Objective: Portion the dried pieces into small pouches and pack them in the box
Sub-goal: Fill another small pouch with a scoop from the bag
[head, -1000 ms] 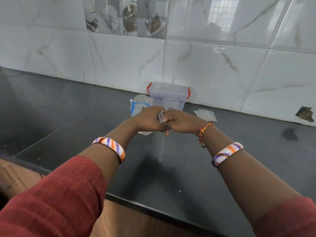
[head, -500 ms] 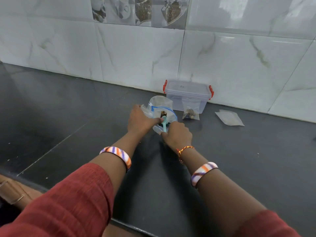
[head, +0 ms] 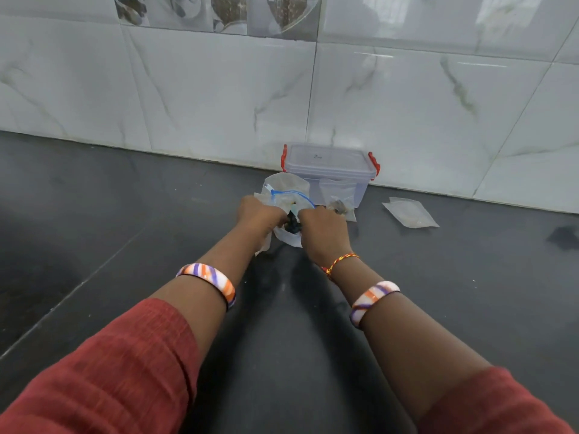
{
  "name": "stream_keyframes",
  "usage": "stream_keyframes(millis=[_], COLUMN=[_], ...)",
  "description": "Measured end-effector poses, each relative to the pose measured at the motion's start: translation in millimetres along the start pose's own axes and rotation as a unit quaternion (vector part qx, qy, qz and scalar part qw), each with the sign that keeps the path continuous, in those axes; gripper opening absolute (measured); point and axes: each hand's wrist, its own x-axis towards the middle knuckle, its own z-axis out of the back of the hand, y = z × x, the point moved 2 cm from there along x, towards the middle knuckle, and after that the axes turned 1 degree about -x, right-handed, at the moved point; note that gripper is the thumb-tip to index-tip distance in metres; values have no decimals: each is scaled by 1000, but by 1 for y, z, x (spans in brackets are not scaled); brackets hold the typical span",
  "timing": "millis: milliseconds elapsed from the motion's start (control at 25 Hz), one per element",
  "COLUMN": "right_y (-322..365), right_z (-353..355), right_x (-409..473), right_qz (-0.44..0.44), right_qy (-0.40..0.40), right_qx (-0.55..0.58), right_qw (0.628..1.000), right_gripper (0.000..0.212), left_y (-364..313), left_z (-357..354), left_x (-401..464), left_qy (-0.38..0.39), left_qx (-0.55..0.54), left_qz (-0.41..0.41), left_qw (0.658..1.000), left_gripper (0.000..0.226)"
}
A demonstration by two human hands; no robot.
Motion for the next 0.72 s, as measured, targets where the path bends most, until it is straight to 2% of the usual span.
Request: stream_keyframes(millis=[120,240,280,360,440,520,640,720], right_y=[-4,-19,-28,-43,-49,-47,-41,-40], right_z=[-8,-11,-12,-12,-12,-15,-18,-15], right_x=[5,5,5,6,4,3,1,-3], right_qz=[-2,-106,-157,-247,-306,-344,-380,-384], right_qy=[17,-2,-13,-11,7,9,-7,-27], right_qx=[20,165,235,377,482,539,594,608], right_qw=[1000,981,959,893,821,769,709,694], right_gripper=[23,20,19,14,18,22,13,8], left_y=[-19,-48,-58,-71,-71,-62,-50,-46], left_z=[3,-13,-24,-48,-60,-58,-44,-37], left_x=[9,11,5,-5,-6,2,7,3], left_qy=[-12,22,54,100,108,97,53,25], left_qx=[-56,-59,-31,42,79,76,73,76], left_qz=[13,-16,-27,-56,-81,-85,-112,-135], left_qw=[998,998,998,993,988,989,990,988], left_gripper=[45,46,43,41,44,50,51,49])
